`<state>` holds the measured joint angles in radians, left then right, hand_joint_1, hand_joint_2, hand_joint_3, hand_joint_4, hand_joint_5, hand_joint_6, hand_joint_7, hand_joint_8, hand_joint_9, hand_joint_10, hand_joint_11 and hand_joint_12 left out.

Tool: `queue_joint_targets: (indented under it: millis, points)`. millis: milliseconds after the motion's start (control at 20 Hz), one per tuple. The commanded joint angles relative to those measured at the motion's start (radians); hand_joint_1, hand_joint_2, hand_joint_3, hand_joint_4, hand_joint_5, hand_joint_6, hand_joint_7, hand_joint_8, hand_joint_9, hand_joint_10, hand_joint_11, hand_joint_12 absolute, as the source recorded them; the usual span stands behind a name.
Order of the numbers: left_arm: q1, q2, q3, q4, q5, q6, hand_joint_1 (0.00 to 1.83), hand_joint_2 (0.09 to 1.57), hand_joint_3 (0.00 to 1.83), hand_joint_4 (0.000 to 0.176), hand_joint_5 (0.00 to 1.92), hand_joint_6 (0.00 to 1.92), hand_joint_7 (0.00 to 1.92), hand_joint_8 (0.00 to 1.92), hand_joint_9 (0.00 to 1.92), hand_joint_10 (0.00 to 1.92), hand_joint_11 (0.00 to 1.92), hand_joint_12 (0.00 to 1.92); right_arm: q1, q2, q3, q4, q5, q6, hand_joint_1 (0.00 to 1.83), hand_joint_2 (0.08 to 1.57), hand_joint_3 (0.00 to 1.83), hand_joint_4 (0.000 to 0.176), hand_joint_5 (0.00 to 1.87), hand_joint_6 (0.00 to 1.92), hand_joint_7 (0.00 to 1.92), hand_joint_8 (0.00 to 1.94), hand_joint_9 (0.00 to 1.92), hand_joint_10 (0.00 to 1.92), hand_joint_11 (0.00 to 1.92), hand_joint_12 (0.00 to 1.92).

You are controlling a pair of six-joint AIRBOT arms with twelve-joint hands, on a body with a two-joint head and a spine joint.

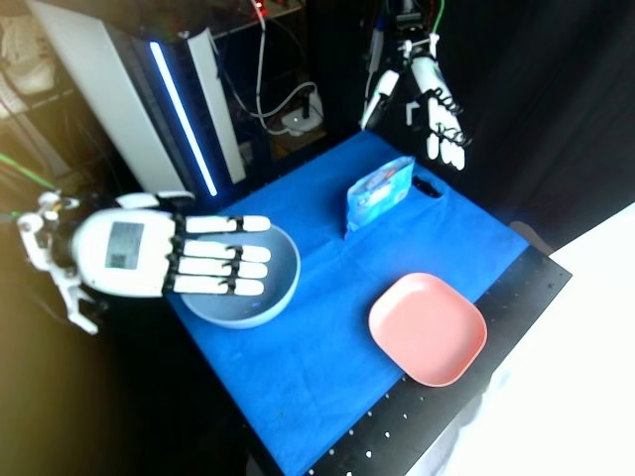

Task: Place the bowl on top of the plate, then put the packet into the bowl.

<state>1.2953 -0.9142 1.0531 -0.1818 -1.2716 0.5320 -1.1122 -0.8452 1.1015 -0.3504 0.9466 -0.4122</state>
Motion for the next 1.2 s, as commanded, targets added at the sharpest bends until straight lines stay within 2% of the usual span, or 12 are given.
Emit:
queue_joint_targets:
  millis: [0, 50, 150, 250, 400, 600, 650, 700, 750, 800, 900, 1150]
  points:
    - [-0.007, -0.004, 0.005, -0.007, -0.122, -0.009, 0.66, 0.96, 0.00, 0.036, 0.21, 0.00, 0.14, 0.00, 0.08, 0.00, 0.00, 0.24, 0.031, 0.000, 0.006, 0.011, 0.056, 0.006, 0.59, 0.89, 0.01, 0.089, 0.07, 0.01, 0.09, 0.01, 0.11, 0.01, 0.16, 0.08]
    - [-0.006, -0.007, 0.005, -0.007, -0.123, -0.013, 0.67, 0.97, 0.00, 0.025, 0.22, 0.00, 0.14, 0.00, 0.08, 0.00, 0.00, 0.24, 0.069, -0.008, 0.013, -0.032, 0.008, 0.006, 0.64, 0.94, 0.01, 0.034, 0.15, 0.01, 0.20, 0.01, 0.22, 0.02, 0.26, 0.13]
    - [-0.006, -0.010, 0.008, -0.007, -0.123, -0.018, 0.60, 0.95, 0.00, 0.065, 0.23, 0.00, 0.17, 0.00, 0.08, 0.00, 0.00, 0.34, 0.104, -0.024, 0.026, -0.082, -0.041, 0.006, 0.64, 1.05, 0.01, 0.020, 0.20, 0.01, 0.31, 0.01, 0.37, 0.03, 0.34, 0.18]
    - [-0.006, -0.011, 0.010, -0.004, -0.123, -0.021, 0.57, 0.95, 0.00, 0.087, 0.22, 0.00, 0.15, 0.00, 0.05, 0.00, 0.00, 0.31, 0.112, -0.035, 0.035, -0.097, -0.055, 0.006, 0.69, 1.10, 0.00, 0.027, 0.25, 0.01, 0.43, 0.01, 0.52, 0.03, 0.43, 0.24]
    - [-0.006, -0.011, 0.010, -0.004, -0.129, -0.027, 0.51, 0.93, 0.00, 0.095, 0.21, 0.00, 0.15, 0.00, 0.06, 0.01, 0.00, 0.32, 0.112, -0.041, 0.042, -0.097, -0.064, 0.006, 0.89, 1.10, 0.00, 0.000, 0.44, 0.00, 0.55, 0.00, 0.62, 0.01, 0.33, 0.84]
    - [-0.006, -0.015, 0.010, -0.004, -0.130, -0.027, 0.51, 0.95, 0.01, 0.087, 0.21, 0.00, 0.16, 0.00, 0.07, 0.00, 0.00, 0.35, 0.113, -0.062, 0.059, -0.095, -0.081, 0.007, 0.90, 1.16, 0.00, 0.000, 0.79, 0.03, 0.71, 0.01, 0.73, 0.02, 0.29, 1.04]
    - [-0.006, -0.016, 0.010, -0.005, -0.132, -0.027, 0.51, 0.95, 0.00, 0.095, 0.21, 0.00, 0.15, 0.00, 0.06, 0.00, 0.00, 0.36, 0.115, -0.073, 0.064, -0.093, -0.084, 0.007, 0.98, 1.19, 0.00, 0.025, 0.83, 0.96, 0.80, 0.00, 0.78, 0.02, 0.36, 1.01]
    - [-0.006, -0.018, 0.010, -0.005, -0.132, -0.029, 0.51, 0.96, 0.00, 0.092, 0.22, 0.00, 0.16, 0.00, 0.08, 0.00, 0.00, 0.40, 0.116, -0.081, 0.066, -0.093, -0.085, 0.008, 0.96, 1.20, 0.00, 0.098, 0.82, 1.18, 0.88, 0.02, 0.83, 0.04, 0.39, 1.02]
    - [-0.006, -0.018, 0.010, -0.005, -0.132, -0.030, 0.50, 0.97, 0.00, 0.085, 0.23, 0.00, 0.18, 0.00, 0.10, 0.00, 0.00, 0.47, 0.117, -0.088, 0.069, -0.093, -0.086, 0.008, 0.77, 1.24, 0.00, 0.000, 0.91, 0.63, 0.98, 0.02, 0.91, 0.05, 0.44, 1.04]
    - [-0.006, -0.019, 0.010, -0.005, -0.133, -0.031, 0.50, 0.97, 0.00, 0.082, 0.23, 0.00, 0.18, 0.00, 0.11, 0.00, 0.00, 0.48, 0.119, -0.094, 0.071, -0.094, -0.087, 0.008, 0.66, 1.30, 0.00, 0.000, 1.03, 0.34, 1.05, 0.01, 0.97, 0.04, 0.51, 1.06]
    - [-0.006, -0.019, 0.010, -0.005, -0.135, -0.032, 0.50, 0.97, 0.00, 0.087, 0.22, 0.00, 0.17, 0.00, 0.09, 0.00, 0.00, 0.42, 0.124, -0.100, 0.075, -0.095, -0.088, 0.008, 0.54, 1.35, 0.00, 0.000, 1.15, 0.12, 1.12, 0.00, 1.02, 0.01, 0.53, 1.07]
    - [-0.006, -0.019, 0.010, -0.005, -0.140, -0.036, 0.53, 0.98, 0.00, 0.094, 0.24, 0.00, 0.18, 0.00, 0.10, 0.00, 0.00, 0.45, 0.137, -0.107, 0.078, -0.095, -0.088, 0.008, 0.37, 1.37, 0.00, 0.000, 1.36, 0.22, 1.39, 0.02, 1.24, 0.04, 0.75, 1.02]
